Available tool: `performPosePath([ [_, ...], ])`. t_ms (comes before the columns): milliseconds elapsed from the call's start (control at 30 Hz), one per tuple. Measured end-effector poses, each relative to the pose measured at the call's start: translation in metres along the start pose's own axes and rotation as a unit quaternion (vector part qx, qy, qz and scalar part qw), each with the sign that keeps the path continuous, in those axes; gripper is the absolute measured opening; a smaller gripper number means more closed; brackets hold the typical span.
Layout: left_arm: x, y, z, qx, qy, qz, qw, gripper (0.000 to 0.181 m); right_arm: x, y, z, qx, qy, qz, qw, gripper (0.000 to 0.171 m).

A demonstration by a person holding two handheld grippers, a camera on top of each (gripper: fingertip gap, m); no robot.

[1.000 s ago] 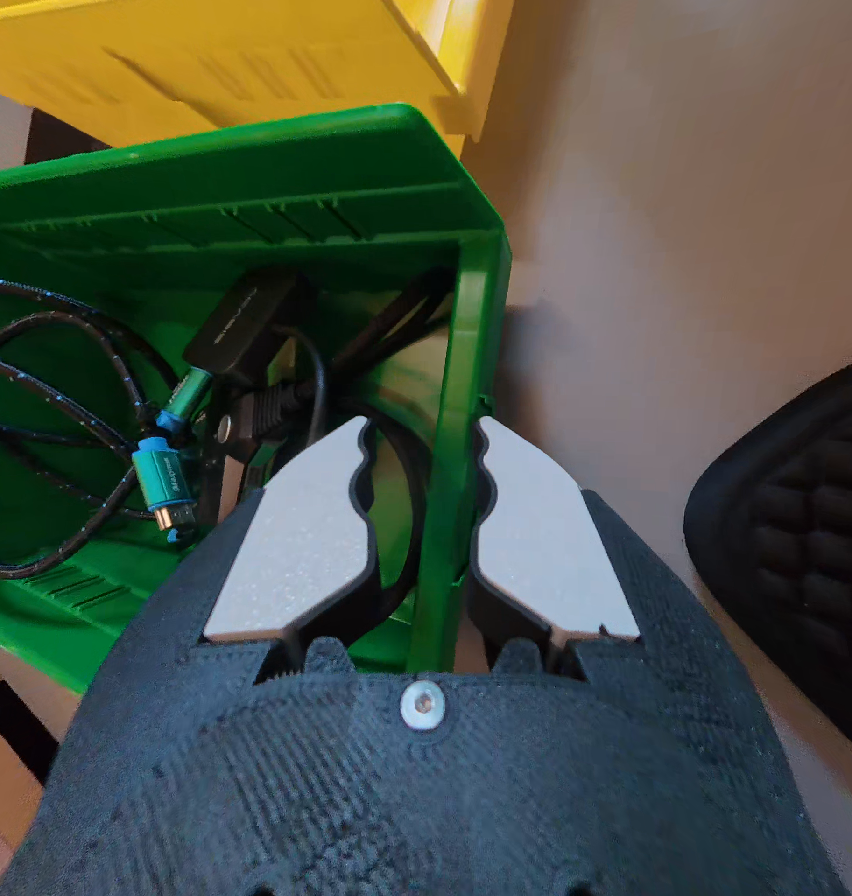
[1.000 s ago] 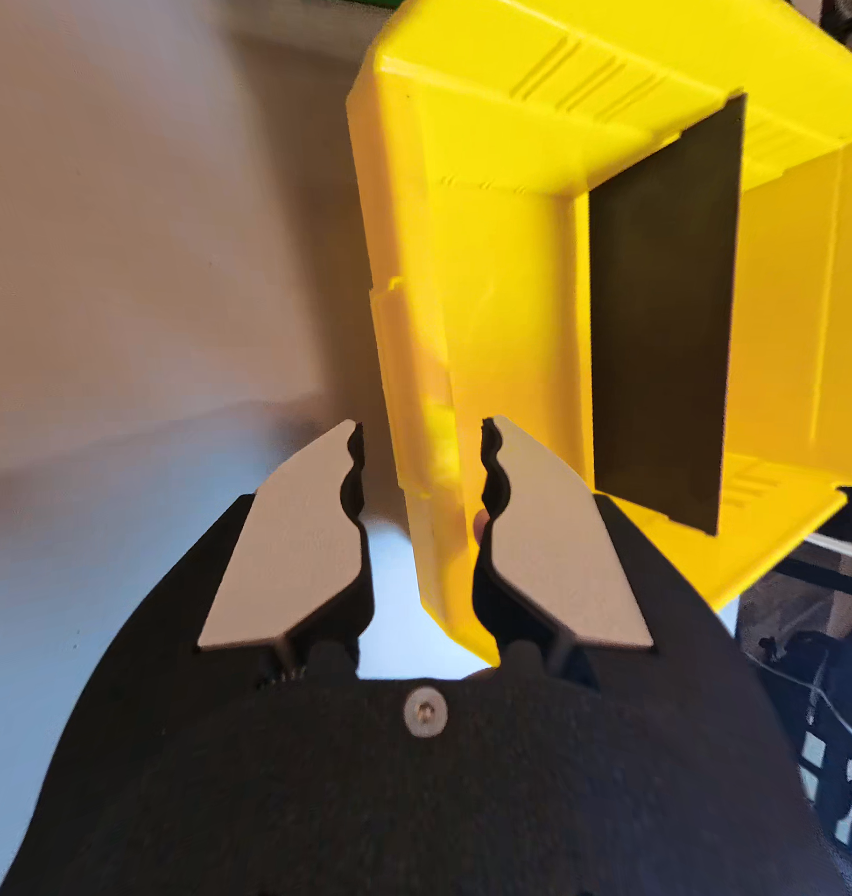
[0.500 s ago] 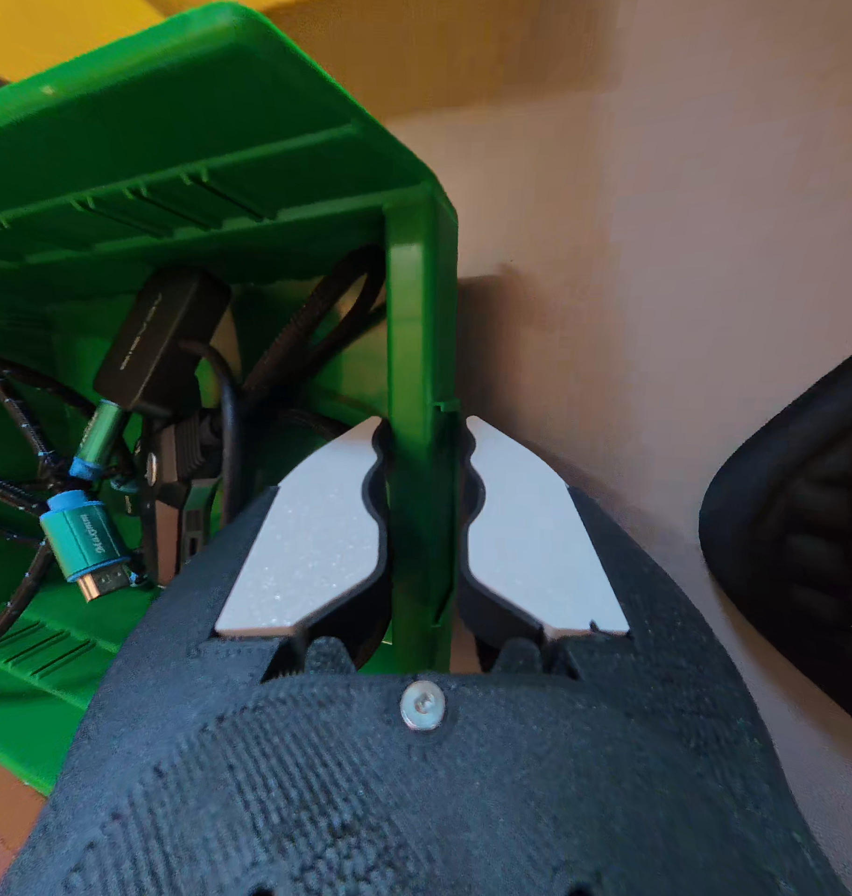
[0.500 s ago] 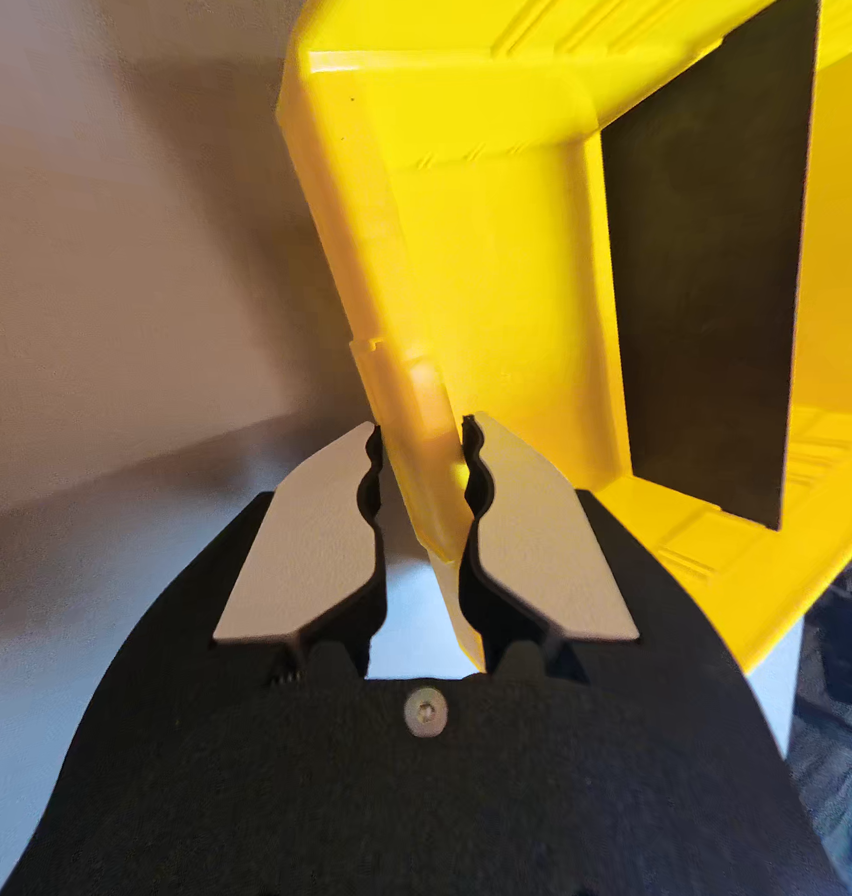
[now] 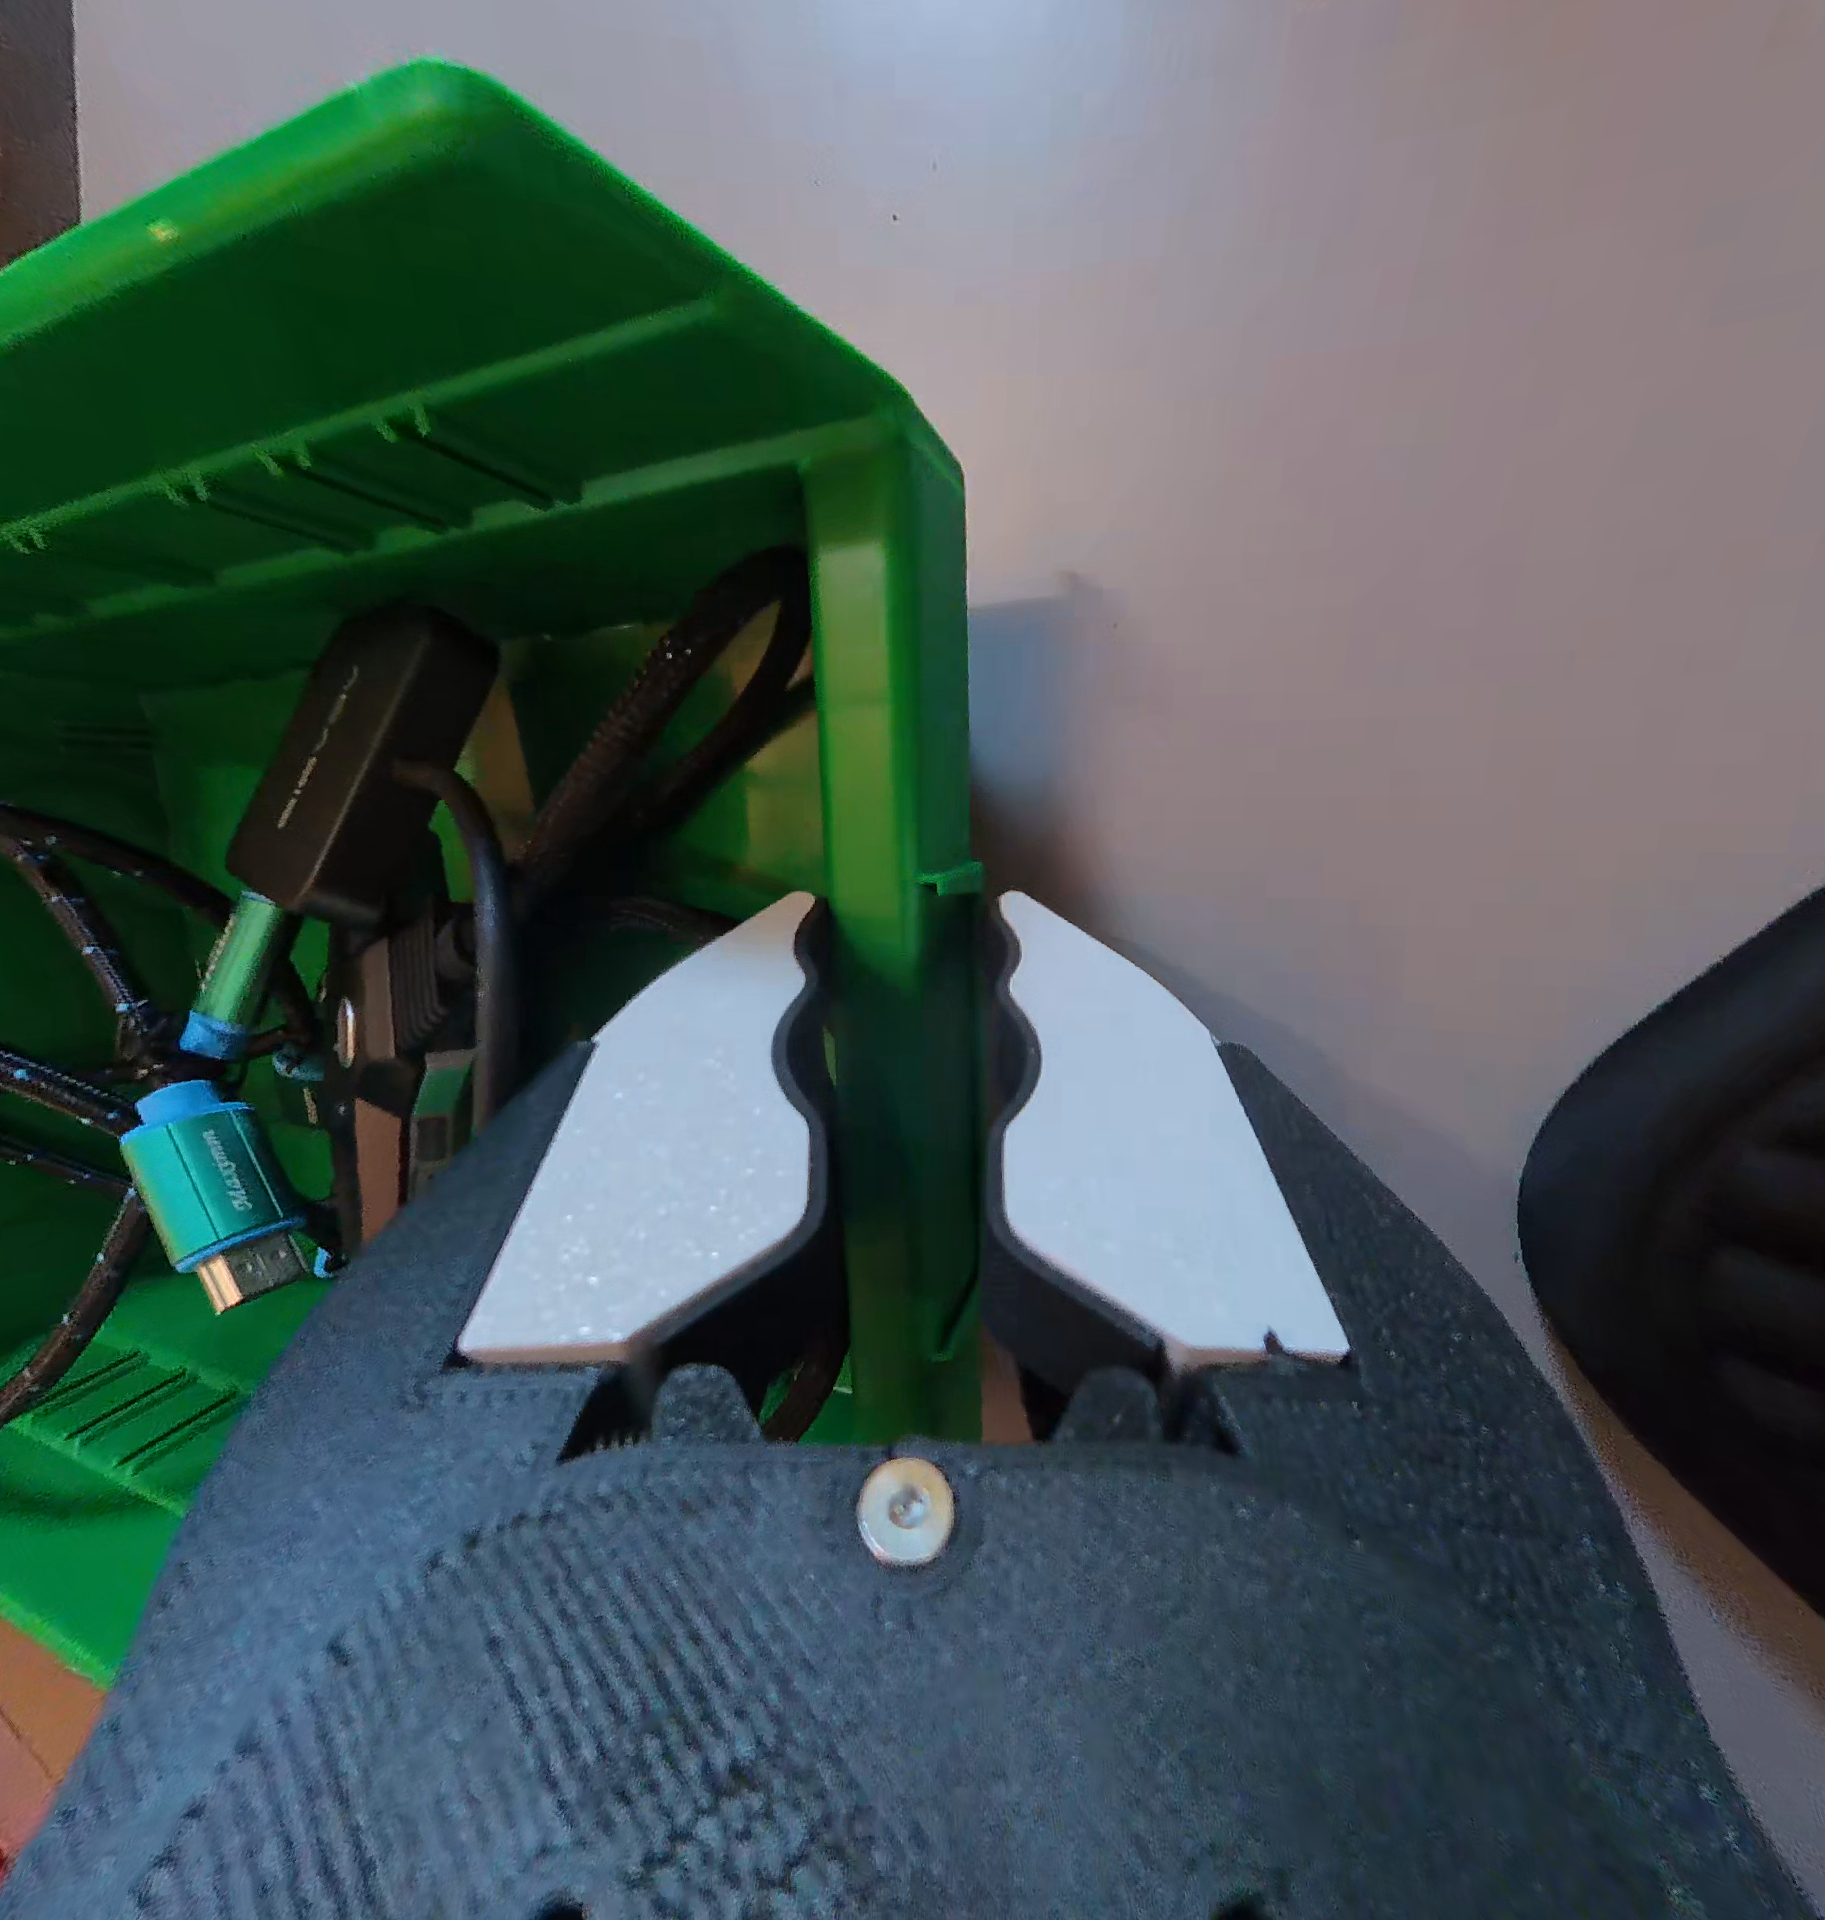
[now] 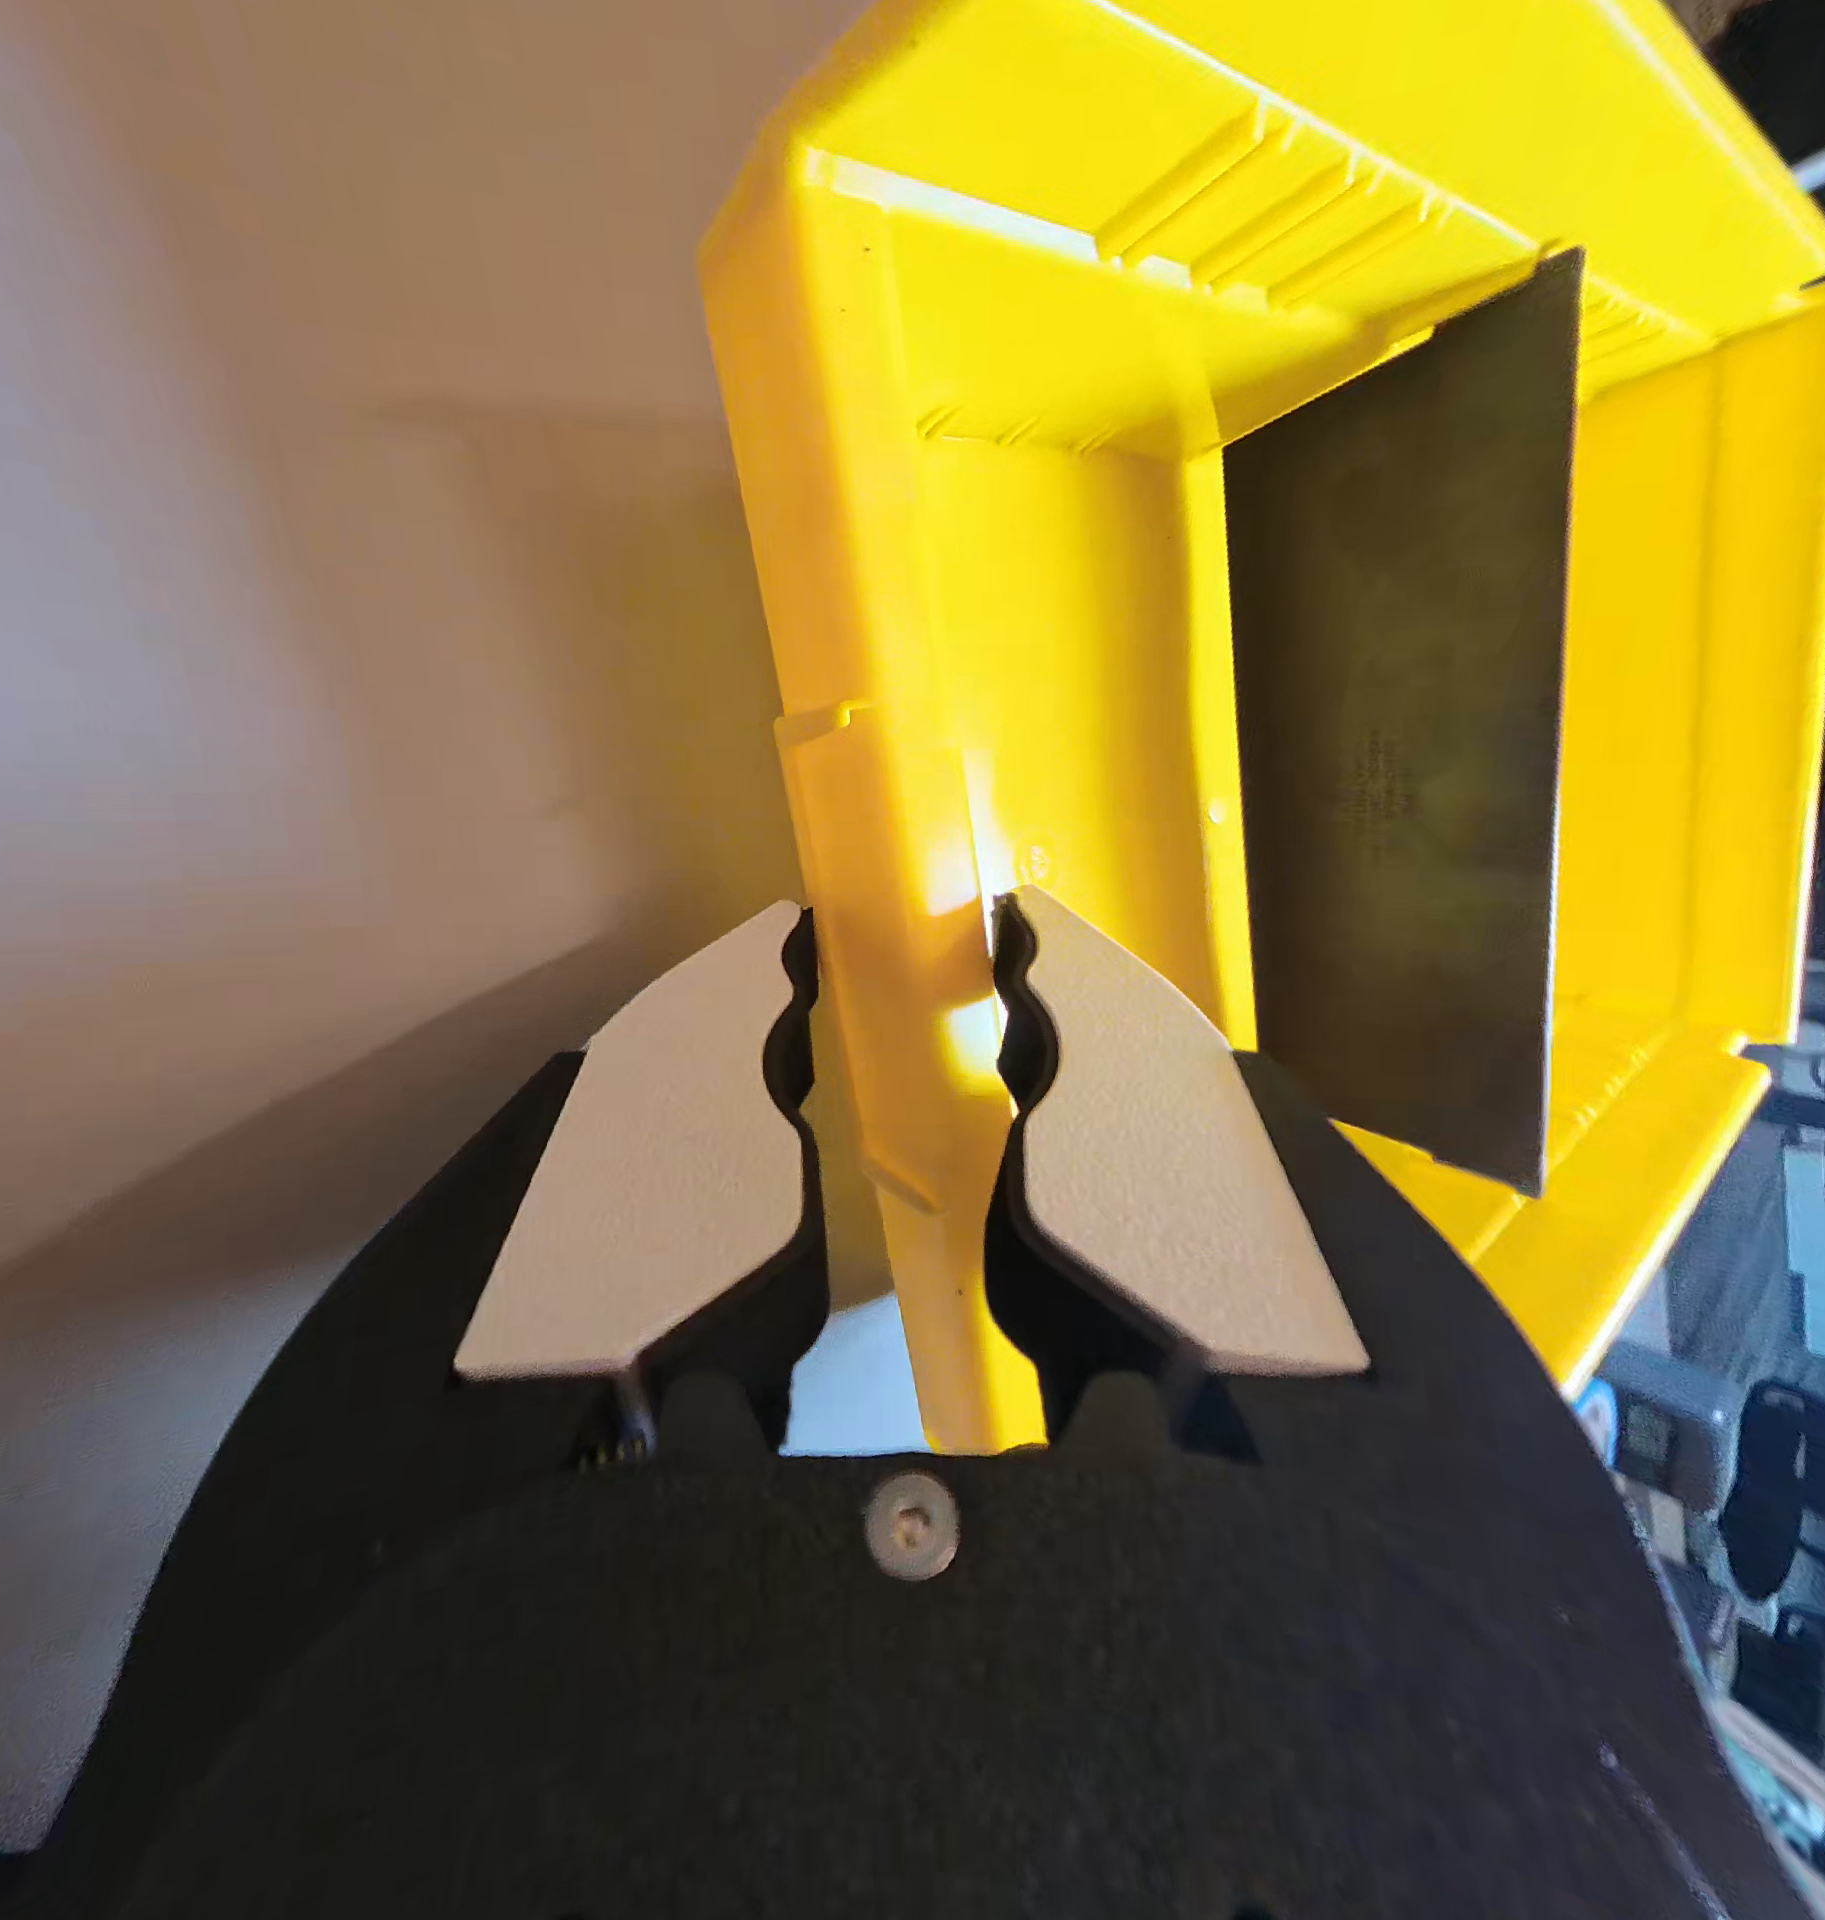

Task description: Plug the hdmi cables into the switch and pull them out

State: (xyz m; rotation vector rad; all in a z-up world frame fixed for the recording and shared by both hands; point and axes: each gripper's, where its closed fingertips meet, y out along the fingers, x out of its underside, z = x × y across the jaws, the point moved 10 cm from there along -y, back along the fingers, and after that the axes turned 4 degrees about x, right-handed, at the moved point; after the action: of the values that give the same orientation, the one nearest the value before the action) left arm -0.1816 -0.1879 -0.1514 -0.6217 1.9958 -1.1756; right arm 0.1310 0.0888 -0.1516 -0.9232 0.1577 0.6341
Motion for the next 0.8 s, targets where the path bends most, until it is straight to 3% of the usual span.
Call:
performPosePath([
  [233,-0.018,0.013,-0.008,-0.023,-0.015,0.034,0.999,0.029,0.035,0.021,0.038,0.056,0.057,-0.015,0.997,0.034],
  [367,-0.026,0.024,-0.021,-0.08,-0.005,0.043,0.996,0.03,0.018,-0.014,0.055,0.053,0.164,0.127,0.977,0.039],
  [433,-0.031,0.021,-0.028,-0.078,-0.034,0.094,0.992,0.029,0.002,-0.036,0.063,0.079,0.203,0.193,0.957,0.039],
  [533,-0.044,-0.012,-0.04,-0.092,-0.097,0.222,0.966,0.029,-0.022,-0.062,0.078,0.142,0.227,0.258,0.928,0.038],
  [633,-0.047,-0.055,-0.053,-0.155,-0.14,0.318,0.925,0.028,-0.044,-0.074,0.096,0.176,0.272,0.312,0.893,0.037],
  [800,-0.028,-0.097,-0.082,-0.219,-0.202,0.341,0.892,0.028,-0.063,-0.07,0.109,0.206,0.354,0.359,0.839,0.033],
])
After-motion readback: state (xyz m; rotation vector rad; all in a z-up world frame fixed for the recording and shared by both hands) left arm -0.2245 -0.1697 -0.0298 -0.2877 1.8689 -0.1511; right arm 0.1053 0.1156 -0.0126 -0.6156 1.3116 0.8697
